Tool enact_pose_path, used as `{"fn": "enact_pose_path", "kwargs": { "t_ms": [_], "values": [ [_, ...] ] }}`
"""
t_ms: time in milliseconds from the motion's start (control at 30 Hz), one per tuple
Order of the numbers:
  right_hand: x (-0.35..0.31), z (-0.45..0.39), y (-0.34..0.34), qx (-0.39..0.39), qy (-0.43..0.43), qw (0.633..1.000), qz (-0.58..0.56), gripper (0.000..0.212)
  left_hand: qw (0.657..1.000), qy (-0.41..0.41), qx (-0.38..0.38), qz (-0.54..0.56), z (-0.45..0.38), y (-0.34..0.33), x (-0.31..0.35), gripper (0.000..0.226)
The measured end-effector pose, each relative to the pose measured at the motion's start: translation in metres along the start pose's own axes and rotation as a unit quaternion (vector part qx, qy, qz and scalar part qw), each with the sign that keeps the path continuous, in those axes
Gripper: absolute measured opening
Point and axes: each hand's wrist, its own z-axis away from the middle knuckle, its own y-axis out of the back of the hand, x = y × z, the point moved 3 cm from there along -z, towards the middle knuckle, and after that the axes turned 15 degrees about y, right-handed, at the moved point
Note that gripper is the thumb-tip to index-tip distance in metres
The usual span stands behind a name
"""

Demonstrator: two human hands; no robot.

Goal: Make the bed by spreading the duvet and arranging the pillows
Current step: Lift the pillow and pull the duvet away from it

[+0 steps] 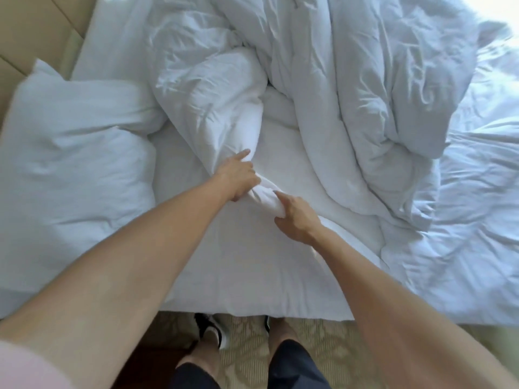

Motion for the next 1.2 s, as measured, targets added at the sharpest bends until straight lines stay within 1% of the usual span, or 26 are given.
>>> {"fn": "enact_pose_path", "kwargs": {
  "t_ms": [67, 133, 200, 233, 300, 367, 400, 433, 467, 500, 533, 567, 600, 633, 667, 733, 767, 800, 833, 900, 967, 1000, 1067, 1133, 1167, 1200],
  "values": [
    [-0.010, 0.002, 0.018, -0.016, -0.003, 0.999, -0.050, 0.067, 1.000, 0.011, 0.024, 0.009, 0.011, 0.015, -0.018, 0.021],
    [-0.021, 0.003, 0.030, -0.050, -0.012, 0.988, -0.144, 0.064, 0.997, 0.036, 0.043, 0.051, 0.028, 0.027, -0.034, 0.016],
    [-0.031, 0.003, 0.040, -0.079, -0.057, 0.969, -0.226, 0.058, 0.992, 0.061, 0.055, 0.098, 0.055, 0.031, -0.044, 0.016],
    [-0.037, 0.003, 0.046, -0.077, -0.084, 0.959, -0.261, 0.053, 0.989, 0.067, 0.060, 0.114, 0.071, 0.030, -0.047, 0.016],
    [-0.054, -0.004, 0.056, -0.023, -0.120, 0.935, -0.332, 0.052, 0.987, 0.071, 0.056, 0.135, 0.105, 0.026, -0.048, 0.016],
    [-0.076, -0.019, 0.059, 0.071, -0.135, 0.900, -0.408, 0.057, 0.986, 0.052, 0.042, 0.150, 0.139, 0.024, -0.045, 0.016],
    [-0.089, -0.028, 0.057, 0.112, -0.146, 0.884, -0.431, 0.063, 0.986, 0.039, 0.053, 0.155, 0.154, 0.024, -0.041, 0.015],
    [-0.103, -0.038, 0.050, 0.136, -0.166, 0.867, -0.451, 0.070, 0.985, 0.025, 0.081, 0.152, 0.167, 0.027, -0.035, 0.013],
    [-0.119, -0.045, 0.042, 0.144, -0.190, 0.847, -0.475, 0.078, 0.983, 0.013, 0.113, 0.146, 0.180, 0.030, -0.029, 0.011],
    [-0.134, -0.053, 0.033, 0.142, -0.214, 0.830, -0.495, 0.082, 0.978, 0.006, 0.136, 0.159, 0.192, 0.031, -0.026, 0.016],
    [-0.147, -0.058, 0.023, 0.146, -0.230, 0.814, -0.514, 0.078, 0.970, -0.011, 0.166, 0.179, 0.203, 0.030, -0.022, 0.021],
    [-0.159, -0.061, 0.016, 0.162, -0.236, 0.805, -0.520, 0.070, 0.960, -0.017, 0.202, 0.192, 0.210, 0.024, -0.019, 0.022],
    [-0.169, -0.064, 0.011, 0.197, -0.230, 0.795, -0.526, 0.059, 0.953, -0.013, 0.230, 0.196, 0.217, 0.023, -0.021, 0.022],
    [-0.177, -0.066, 0.008, 0.227, -0.215, 0.792, -0.525, 0.051, 0.951, -0.010, 0.241, 0.194, 0.225, 0.024, -0.025, 0.022],
    [-0.185, -0.066, 0.006, 0.248, -0.193, 0.792, -0.524, 0.046, 0.955, -0.017, 0.231, 0.184, 0.233, 0.024, -0.029, 0.024],
    [-0.198, -0.066, 0.009, 0.255, -0.155, 0.798, -0.523, 0.043, 0.969, -0.046, 0.172, 0.170, 0.242, 0.015, -0.033, 0.018],
    [-0.202, -0.067, 0.010, 0.248, -0.139, 0.805, -0.520, 0.042, 0.970, -0.052, 0.151, 0.182, 0.242, 0.004, -0.035, 0.018],
    [-0.207, -0.066, 0.011, 0.244, -0.127, 0.808, -0.521, 0.041, 0.964, -0.065, 0.149, 0.208, 0.245, -0.003, -0.040, 0.021],
    [-0.213, -0.064, 0.012, 0.237, -0.118, 0.815, -0.516, 0.038, 0.954, -0.080, 0.162, 0.241, 0.250, -0.007, -0.044, 0.024],
    [-0.225, -0.057, 0.013, 0.216, -0.097, 0.837, -0.493, 0.032, 0.920, -0.079, 0.238, 0.302, 0.255, -0.009, -0.056, 0.023],
    [-0.235, -0.046, 0.010, 0.166, -0.065, 0.850, -0.495, 0.031, 0.885, -0.042, 0.309, 0.347, 0.253, -0.006, -0.075, 0.022],
    [-0.239, -0.041, 0.009, 0.143, -0.050, 0.844, -0.514, 0.032, 0.869, -0.009, 0.322, 0.376, 0.252, -0.004, -0.087, 0.023],
    [-0.245, -0.034, 0.013, 0.133, -0.038, 0.826, -0.547, 0.034, 0.828, 0.084, 0.301, 0.466, 0.248, 0.004, -0.110, 0.024],
    [-0.251, -0.034, 0.022, 0.143, -0.028, 0.803, -0.577, 0.034, 0.771, 0.181, 0.210, 0.573, 0.238, 0.002, -0.125, 0.036],
    [-0.254, -0.034, 0.027, 0.144, -0.022, 0.793, -0.591, 0.034, 0.731, 0.215, 0.173, 0.624, 0.234, 0.003, -0.128, 0.041],
    [-0.256, -0.034, 0.033, 0.140, -0.018, 0.789, -0.598, 0.035, 0.676, 0.238, 0.151, 0.680, 0.231, 0.004, -0.130, 0.043]
  ]
}}
